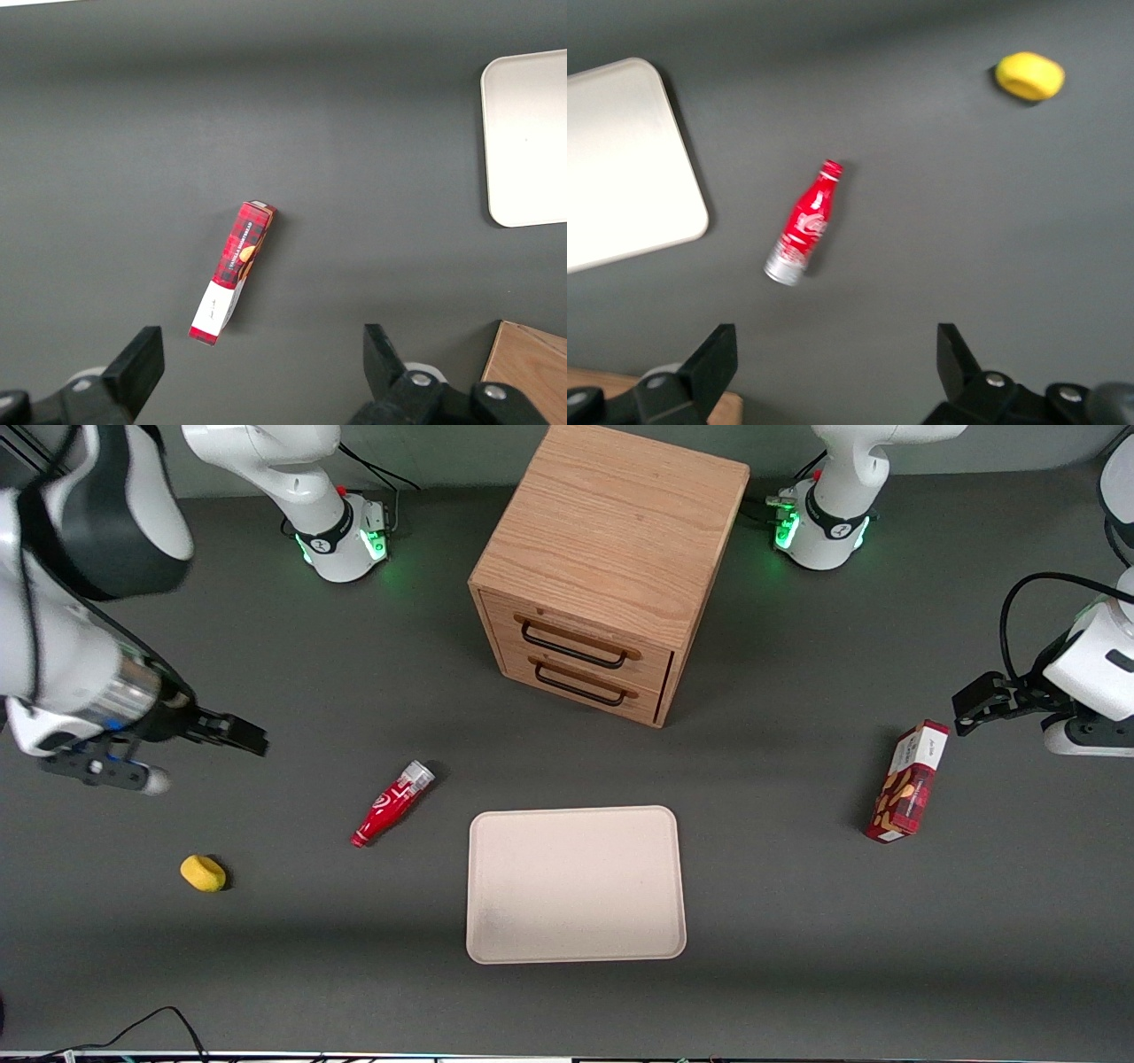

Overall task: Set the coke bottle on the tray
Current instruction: 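Move the right gripper down over the lying red Coca-Cola bottle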

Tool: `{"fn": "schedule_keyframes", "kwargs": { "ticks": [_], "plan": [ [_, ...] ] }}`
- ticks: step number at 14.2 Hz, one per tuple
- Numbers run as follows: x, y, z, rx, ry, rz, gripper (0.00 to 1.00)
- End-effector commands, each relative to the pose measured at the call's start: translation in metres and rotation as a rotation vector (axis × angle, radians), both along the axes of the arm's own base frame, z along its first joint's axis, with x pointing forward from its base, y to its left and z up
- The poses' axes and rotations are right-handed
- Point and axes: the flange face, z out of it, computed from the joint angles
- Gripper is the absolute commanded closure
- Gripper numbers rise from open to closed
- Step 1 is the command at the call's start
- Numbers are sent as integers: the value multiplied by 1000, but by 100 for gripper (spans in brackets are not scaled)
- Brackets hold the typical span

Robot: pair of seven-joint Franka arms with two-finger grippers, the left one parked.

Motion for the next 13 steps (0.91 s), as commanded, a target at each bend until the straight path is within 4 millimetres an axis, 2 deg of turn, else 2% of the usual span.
{"fn": "schedule_keyframes", "kwargs": {
  "ticks": [1,5,8,11,13],
  "plan": [
    [10,24,-56,14,14,-119,0],
    [0,43,-152,23,-8,-294,0],
    [-13,60,-212,23,7,-395,0],
    [-26,69,-260,42,-19,-432,0],
    [-24,71,-280,48,-23,-441,0]
  ]
}}
